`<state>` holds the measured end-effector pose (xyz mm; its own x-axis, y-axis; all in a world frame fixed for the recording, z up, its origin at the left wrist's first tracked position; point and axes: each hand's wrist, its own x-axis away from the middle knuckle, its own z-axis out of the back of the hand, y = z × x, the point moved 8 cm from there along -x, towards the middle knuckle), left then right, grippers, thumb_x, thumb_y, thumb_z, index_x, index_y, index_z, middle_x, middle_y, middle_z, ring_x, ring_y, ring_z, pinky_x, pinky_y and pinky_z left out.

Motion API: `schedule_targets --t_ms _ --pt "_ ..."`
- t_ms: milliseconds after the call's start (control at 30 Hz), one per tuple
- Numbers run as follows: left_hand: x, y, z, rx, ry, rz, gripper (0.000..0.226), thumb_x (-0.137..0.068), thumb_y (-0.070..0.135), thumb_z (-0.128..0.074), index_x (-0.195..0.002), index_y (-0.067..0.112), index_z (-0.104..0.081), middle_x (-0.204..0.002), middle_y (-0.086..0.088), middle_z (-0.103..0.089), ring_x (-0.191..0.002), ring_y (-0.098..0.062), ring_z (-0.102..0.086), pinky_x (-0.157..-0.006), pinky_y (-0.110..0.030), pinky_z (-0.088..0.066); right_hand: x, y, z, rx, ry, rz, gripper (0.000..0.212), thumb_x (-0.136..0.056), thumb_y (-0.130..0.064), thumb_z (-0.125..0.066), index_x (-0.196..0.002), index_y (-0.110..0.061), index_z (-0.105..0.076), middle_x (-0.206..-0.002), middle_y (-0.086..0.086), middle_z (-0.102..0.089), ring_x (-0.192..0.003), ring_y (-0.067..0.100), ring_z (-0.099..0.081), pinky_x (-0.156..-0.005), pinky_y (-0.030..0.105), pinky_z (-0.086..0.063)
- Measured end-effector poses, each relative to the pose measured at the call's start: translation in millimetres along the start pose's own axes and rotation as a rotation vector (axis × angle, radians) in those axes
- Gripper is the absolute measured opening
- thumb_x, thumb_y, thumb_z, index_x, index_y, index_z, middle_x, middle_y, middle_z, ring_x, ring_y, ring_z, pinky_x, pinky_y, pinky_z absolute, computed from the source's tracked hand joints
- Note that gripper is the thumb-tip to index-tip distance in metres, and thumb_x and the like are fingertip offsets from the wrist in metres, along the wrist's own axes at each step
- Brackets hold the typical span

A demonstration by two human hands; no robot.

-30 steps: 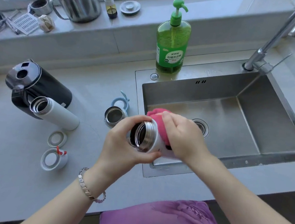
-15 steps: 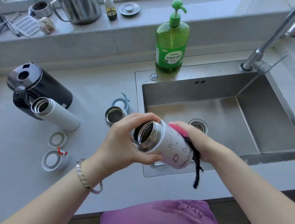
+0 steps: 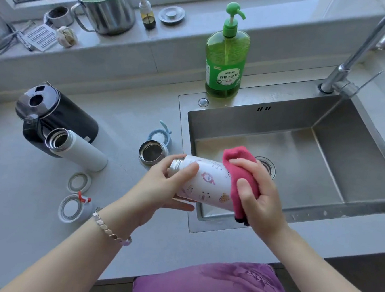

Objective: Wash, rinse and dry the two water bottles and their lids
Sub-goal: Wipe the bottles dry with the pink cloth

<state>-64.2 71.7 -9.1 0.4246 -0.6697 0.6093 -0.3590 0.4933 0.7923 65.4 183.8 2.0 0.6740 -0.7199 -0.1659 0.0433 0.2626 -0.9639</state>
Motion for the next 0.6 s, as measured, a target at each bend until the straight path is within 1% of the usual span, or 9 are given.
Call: schedule_targets --t_ms 67,133,200,267,333,367,433,500,600 --pt "2 3 5 0.02 0.034 -0.058 0.027 -0.08 0.02 -0.067 -0.105 0.023 -0.058 -0.097 -0.01 -0.065 -0.071 -0.02 -0.069 -0.059 -0.036 -0.057 2 -11 -8 0.196 -0.12 0.087 0.036 -0.083 -0.035 -0.042 -0.115 -0.031 -0.057 -0.119 -0.007 -0.055 -0.106 0.006 -0.053 -0.09 0.017 -0.04" --pt "5 14 7 -0.047 0.053 -0.198 0.037 -0.069 0.013 -0.08 -0.098 0.024 -0.06 -0.093 -0.005 -0.063 -0.067 -0.017 -0.067 -0.06 -0.036 -0.058 -4 -18 -16 0.351 -0.207 0.079 0.043 -0.087 -0.043 -0.036 -0.124 -0.033 -0.056 -0.124 -0.006 -0.055 -0.107 0.009 -0.053 -0.09 0.022 -0.042" --pt "13 28 0 -0.235 0.043 -0.414 0.052 -0.054 0.019 -0.087 -0.098 0.026 -0.06 -0.093 0.002 -0.063 -0.073 -0.013 -0.066 -0.066 -0.029 -0.057 -14 -21 -24 0.404 -0.276 0.03 0.051 -0.088 -0.05 -0.025 -0.128 -0.036 -0.054 -0.127 -0.01 -0.057 -0.111 0.009 -0.054 -0.089 0.028 -0.043" --pt "24 37 -13 -0.397 0.006 -0.618 0.055 -0.051 0.03 -0.084 -0.1 0.027 -0.06 -0.099 0.009 -0.062 -0.092 -0.009 -0.062 -0.08 -0.026 -0.052 -26 -19 -35 0.277 -0.386 -0.077 0.044 -0.09 -0.048 -0.024 -0.11 -0.045 -0.063 -0.11 -0.022 -0.064 -0.104 -0.001 -0.057 -0.087 0.027 -0.044" --pt "34 42 -23 -0.51 -0.008 -0.785 0.054 -0.054 0.032 -0.081 -0.103 0.026 -0.059 -0.107 0.01 -0.057 -0.105 -0.006 -0.055 -0.09 -0.019 -0.044 -39 -7 -40 0.119 -0.483 -0.288 0.046 -0.094 -0.044 -0.029 -0.066 -0.037 -0.065 -0.066 -0.022 -0.059 -0.066 -0.005 -0.053 -0.07 0.027 -0.038" --pt "36 43 -26 -0.543 -0.009 -0.828 0.055 -0.055 0.032 -0.08 -0.105 0.026 -0.058 -0.11 0.01 -0.055 -0.106 -0.003 -0.053 -0.09 -0.015 -0.041 -41 -2 -42 0.056 -0.498 -0.402 0.048 -0.097 -0.041 -0.031 -0.058 -0.027 -0.055 -0.057 -0.015 -0.052 -0.059 0.002 -0.047 -0.067 0.031 -0.036" --pt "33 42 -25 -0.541 -0.001 -0.825 0.055 -0.054 0.031 -0.08 -0.105 0.026 -0.059 -0.11 0.01 -0.055 -0.105 -0.003 -0.053 -0.088 -0.012 -0.04 -41 4 -43 0.124 -0.489 -0.511 0.045 -0.099 -0.036 -0.028 -0.067 -0.017 -0.054 -0.066 0.002 -0.053 -0.07 0.017 -0.048 -0.073 0.038 -0.038" --pt "27 41 -12 -0.494 0.081 -0.783 0.052 -0.053 0.03 -0.079 -0.101 0.026 -0.06 -0.104 0.01 -0.058 -0.1 -0.006 -0.056 -0.085 -0.014 -0.042 -33 -5 -41 0.43 -0.345 -0.296 0.048 -0.097 -0.041 -0.022 -0.089 -0.019 -0.064 -0.088 0.005 -0.063 -0.087 0.023 -0.052 -0.081 0.036 -0.039" --pt "20 41 7 -0.41 0.146 -0.716 0.051 -0.054 0.028 -0.079 -0.102 0.026 -0.059 -0.099 0.012 -0.06 -0.093 -0.015 -0.06 -0.083 -0.025 -0.048 -8 -46 -43 0.587 -0.16 0.078 0.051 -0.091 -0.043 -0.025 -0.127 -0.023 -0.055 -0.111 0.003 -0.062 -0.097 0.017 -0.051 -0.084 0.032 -0.038"
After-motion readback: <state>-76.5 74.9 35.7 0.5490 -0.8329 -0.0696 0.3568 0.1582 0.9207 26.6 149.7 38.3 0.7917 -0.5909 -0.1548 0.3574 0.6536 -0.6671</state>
